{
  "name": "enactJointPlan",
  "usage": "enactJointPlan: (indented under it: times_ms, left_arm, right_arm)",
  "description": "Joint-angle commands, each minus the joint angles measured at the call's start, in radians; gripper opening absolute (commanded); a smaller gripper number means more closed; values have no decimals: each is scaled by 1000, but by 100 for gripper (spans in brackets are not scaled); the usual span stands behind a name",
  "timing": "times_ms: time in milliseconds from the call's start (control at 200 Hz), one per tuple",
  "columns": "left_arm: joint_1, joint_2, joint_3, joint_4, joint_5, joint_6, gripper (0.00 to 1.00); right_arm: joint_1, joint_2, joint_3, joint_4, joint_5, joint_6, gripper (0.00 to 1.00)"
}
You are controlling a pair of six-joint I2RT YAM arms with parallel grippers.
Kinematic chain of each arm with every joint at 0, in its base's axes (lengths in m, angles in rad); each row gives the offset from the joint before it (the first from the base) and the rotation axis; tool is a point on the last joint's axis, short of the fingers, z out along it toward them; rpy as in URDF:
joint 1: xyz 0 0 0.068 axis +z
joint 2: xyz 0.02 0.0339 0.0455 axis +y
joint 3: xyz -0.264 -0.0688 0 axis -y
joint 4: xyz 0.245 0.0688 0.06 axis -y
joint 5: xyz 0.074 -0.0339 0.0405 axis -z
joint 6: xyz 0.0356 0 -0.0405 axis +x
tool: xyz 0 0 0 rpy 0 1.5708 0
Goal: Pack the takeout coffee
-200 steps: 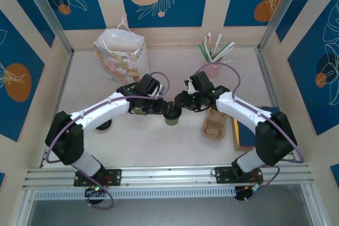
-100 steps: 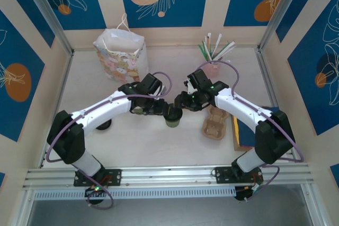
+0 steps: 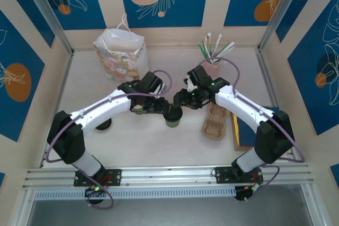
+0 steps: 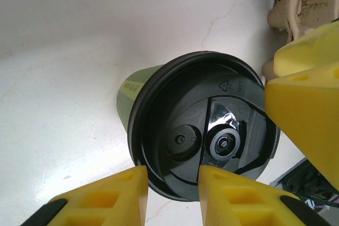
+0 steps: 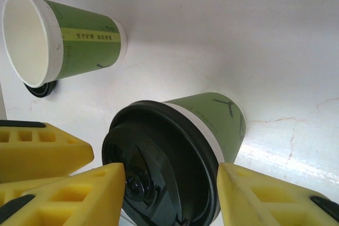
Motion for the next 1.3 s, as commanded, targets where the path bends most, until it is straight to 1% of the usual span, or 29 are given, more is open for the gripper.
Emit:
enactJointPlan:
  times_ms: [0,130,390,485,635,815,1290]
  left_arm:
    - [-11,-15,11,-38,-11,10,31]
    - [-12,-17,5,-43,-17,16,32]
    - [-11,-10,-10,-41,-20,22,32]
    - [-10,-2,-14,-31,-10,22,32]
    - [-11,9,-21,-17,2,22,31]
    - [-12,20,-38,-7,11,21,31]
    - [-11,29,-75,4,14,18,29]
  right_arm:
    - [3,-37,-5,-44,-29,-5,47]
    - [3,-50,-37,-45,-45,-1,45]
    - [3,-61,-71,-53,-39,1,44]
    - [3,-51,-79,-49,-40,0,39]
    - [0,-39,-90,-46,-39,0,38]
    - [-4,-34,-110,-32,-46,2,31]
    - [3,-1,-177,9,-63,18,28]
